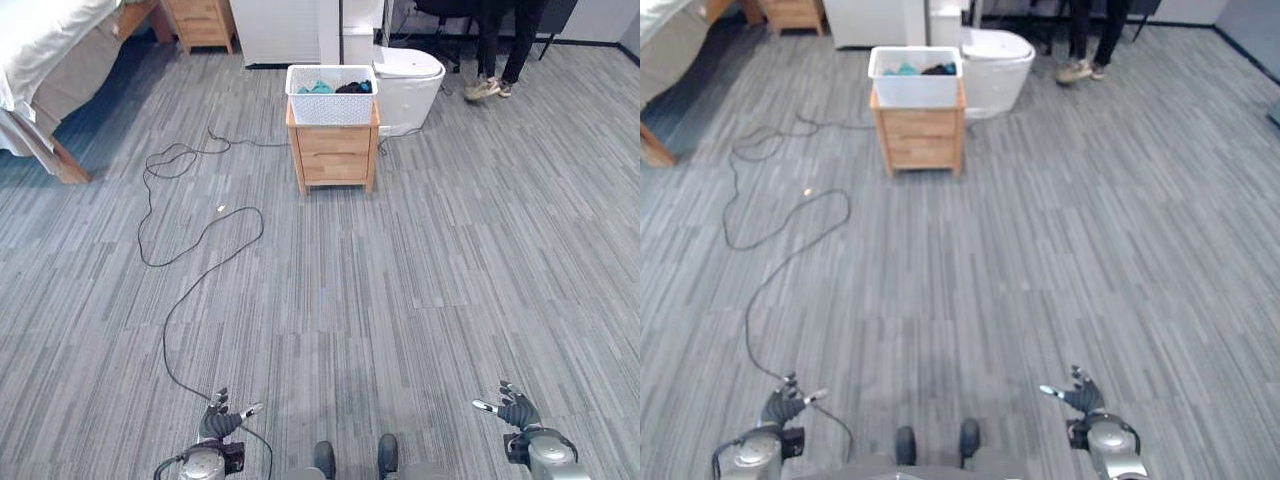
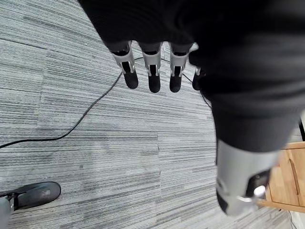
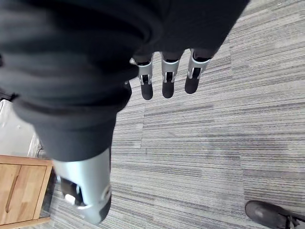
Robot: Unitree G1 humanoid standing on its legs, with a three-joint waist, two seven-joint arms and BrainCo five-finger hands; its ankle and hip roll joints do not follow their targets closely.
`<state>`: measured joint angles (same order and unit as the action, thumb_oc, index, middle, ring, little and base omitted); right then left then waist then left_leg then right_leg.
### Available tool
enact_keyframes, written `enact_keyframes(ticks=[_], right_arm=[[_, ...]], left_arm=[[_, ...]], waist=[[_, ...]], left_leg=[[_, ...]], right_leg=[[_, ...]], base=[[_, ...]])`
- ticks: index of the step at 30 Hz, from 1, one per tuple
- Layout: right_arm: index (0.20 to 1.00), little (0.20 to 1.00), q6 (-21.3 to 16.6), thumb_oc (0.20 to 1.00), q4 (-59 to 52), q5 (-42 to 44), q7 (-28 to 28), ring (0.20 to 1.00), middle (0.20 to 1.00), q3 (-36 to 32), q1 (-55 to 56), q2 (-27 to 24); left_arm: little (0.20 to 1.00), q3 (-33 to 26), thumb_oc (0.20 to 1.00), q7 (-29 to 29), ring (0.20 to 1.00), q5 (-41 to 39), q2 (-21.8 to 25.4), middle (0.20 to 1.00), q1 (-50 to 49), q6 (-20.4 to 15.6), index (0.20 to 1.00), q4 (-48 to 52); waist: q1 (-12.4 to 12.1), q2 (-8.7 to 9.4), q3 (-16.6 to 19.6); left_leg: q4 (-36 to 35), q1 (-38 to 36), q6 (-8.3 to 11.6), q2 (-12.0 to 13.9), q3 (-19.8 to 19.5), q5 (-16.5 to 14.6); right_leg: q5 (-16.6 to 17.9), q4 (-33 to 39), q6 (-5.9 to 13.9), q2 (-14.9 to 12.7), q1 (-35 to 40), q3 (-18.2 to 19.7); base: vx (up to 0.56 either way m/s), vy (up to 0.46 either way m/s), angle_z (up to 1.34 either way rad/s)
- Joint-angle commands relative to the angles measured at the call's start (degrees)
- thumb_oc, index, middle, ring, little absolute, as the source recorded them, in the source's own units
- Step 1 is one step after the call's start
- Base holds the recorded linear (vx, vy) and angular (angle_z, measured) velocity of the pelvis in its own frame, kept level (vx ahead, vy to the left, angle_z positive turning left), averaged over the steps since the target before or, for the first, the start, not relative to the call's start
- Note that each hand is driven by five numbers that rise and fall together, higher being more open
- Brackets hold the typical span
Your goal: Grab the laundry basket,head to the washer,open it,put in the laundry and shut it.
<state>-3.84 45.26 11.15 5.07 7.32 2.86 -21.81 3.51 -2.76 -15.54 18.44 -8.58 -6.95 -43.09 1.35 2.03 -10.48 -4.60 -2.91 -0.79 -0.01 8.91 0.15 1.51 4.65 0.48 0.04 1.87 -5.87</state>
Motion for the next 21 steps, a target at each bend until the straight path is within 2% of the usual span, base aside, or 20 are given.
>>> enact_keyframes(ticks=[1, 7, 8, 9, 10, 13, 16, 21], right_arm=[[1.0, 1.0, -0.88, 1.0, -1.44, -1.92, 1.42, 1.0, 1.0, 1.67, -3.26, -0.87], [1.0, 1.0, -0.77, 1.0, -2.48, -1.71, 1.57, 1.0, 1.0, 2.02, -3.86, -0.05], [1.0, 1.0, -0.87, 1.0, -2.61, -1.52, 1.74, 1.0, 1.0, 2.09, -3.91, 0.19], [1.0, 1.0, -1.02, 1.0, -3.37, -1.41, 1.74, 1.0, 1.0, 2.5, -4.03, 0.31], [1.0, 1.0, -1.01, 1.0, -3.37, -1.41, 1.74, 1.0, 1.0, 2.5, -4.04, 0.29], [1.0, 1.0, -0.94, 1.0, -3.25, -1.36, 1.8, 1.0, 1.0, 3.1, -4.43, 0.14], [1.0, 1.0, -0.74, 1.0, -3.29, -1.86, 1.81, 1.0, 1.0, 3.29, -4.16, -0.31], [1.0, 1.0, -0.47, 1.0, -3.37, -2.49, 1.69, 1.0, 1.0, 3.13, -2.8, -0.56]], left_arm=[[1.0, -1.77, 1.0, -2.16, 1.0, -1.2, 2.58, 1.0, 2.31, -1.18, 1.0, 0.01], [1.0, -1.91, 1.0, -2.62, 1.0, -1.03, 3.99, 1.0, 3.27, -0.98, 1.0, 0.59], [1.0, -1.71, 1.0, -2.82, 1.0, -0.51, 4.21, 1.0, 3.75, -0.95, 1.0, 0.43], [1.0, -1.42, 1.0, -2.77, 1.0, -0.38, 4.13, 1.0, 4.23, -1.1, 1.0, 0.59], [1.0, -1.42, 1.0, -2.77, 1.0, -0.38, 4.11, 1.0, 4.23, -1.1, 1.0, 0.58], [1.0, -0.95, 1.0, -2.9, 1.0, -0.56, 3.86, 1.0, 4.56, -0.98, 1.0, 0.16], [1.0, -0.42, 1.0, -2.78, 1.0, -0.79, 3.08, 1.0, 5.38, -0.97, 1.0, -0.85], [1.0, 0.16, 1.0, -2.38, 1.0, -0.01, 2.54, 1.0, 5.18, -1.0, 1.0, -0.63]], waist=[[-0.5, 2.49, -0.46], [-0.8, 2.72, -2.46], [-0.63, 2.63, -2.91], [0.26, 2.17, -3.67], [0.27, 2.12, -3.77], [0.92, 1.89, -4.16], [2.14, 2.21, -4.58], [2.97, 1.82, -4.37]], left_leg=[[6.77, 3.67, -0.21, -0.98, 1.08, -4.56], [10.38, 5.26, -2.25, -2.25, -0.07, -7.23], [10.57, 5.01, -2.43, -2.34, -0.34, -7.64], [9.7, 2.69, -2.58, -2.92, -1.18, -8.52], [9.63, 2.51, -2.57, -2.89, -1.2, -8.56], [7.69, -0.81, -2.44, -3.56, -1.09, -9.66], [6.32, -4.97, -1.91, -4.68, -2.52, -11.39], [6.0, -8.22, -1.37, -4.78, -4.15, -13.69]], right_leg=[[-2.32, -4.95, 6.23, -6.26, -1.76, -1.07], [-2.75, -16.68, 7.73, -7.51, -7.42, -0.04], [-2.57, -18.96, 7.75, -7.18, -8.61, 0.11], [-1.91, -21.3, 7.03, -5.34, -13.13, 1.13], [-1.98, -21.34, 7.02, -5.3, -13.0, 1.1], [0.29, -16.15, 6.68, -5.66, -15.89, -1.54], [3.39, -7.75, 7.99, -5.74, -18.78, -4.61], [4.13, -5.45, 8.2, -5.87, -18.32, -6.32]], base=[[0.02, 0.195, -0.04], [0.05, 0.145, -0.08], [0.22, 0.159, -0.06], [0.21, 0.116, -0.12], [0.24, 0.089, -0.1], [0.23, 0.004, 0.25], [0.33, -0.051, 0.07], [0.3, -0.107, 0.36]])
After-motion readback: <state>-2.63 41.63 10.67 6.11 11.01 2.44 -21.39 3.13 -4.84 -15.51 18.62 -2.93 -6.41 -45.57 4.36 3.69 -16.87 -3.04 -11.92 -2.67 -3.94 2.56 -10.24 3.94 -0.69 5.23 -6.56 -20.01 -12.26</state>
